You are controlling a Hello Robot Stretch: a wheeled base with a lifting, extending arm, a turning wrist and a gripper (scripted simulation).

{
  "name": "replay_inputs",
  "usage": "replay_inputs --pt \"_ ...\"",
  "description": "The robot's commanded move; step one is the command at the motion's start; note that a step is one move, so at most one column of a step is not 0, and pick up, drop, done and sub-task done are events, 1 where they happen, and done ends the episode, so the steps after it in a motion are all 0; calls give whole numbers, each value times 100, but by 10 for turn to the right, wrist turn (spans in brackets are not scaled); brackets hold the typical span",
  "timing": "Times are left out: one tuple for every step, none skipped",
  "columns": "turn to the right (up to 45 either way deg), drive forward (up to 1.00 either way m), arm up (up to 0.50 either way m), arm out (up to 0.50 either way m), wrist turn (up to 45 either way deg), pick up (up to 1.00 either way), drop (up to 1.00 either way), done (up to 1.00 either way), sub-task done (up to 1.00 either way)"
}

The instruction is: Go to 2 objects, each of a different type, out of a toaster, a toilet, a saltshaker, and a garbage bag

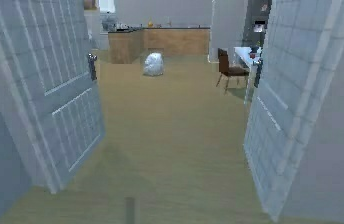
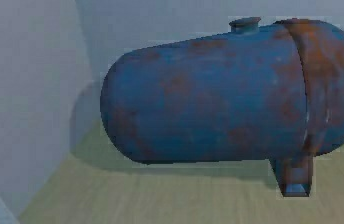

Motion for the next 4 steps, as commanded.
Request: replay_inputs --pt "0 100 0 0 0 0 0 0 0" --pt "60 0 0 0 0 0 0 0 0" --pt "0 100 0 0 0 0 0 0 0" --pt "0 50 0 0 0 0 0 0 0"
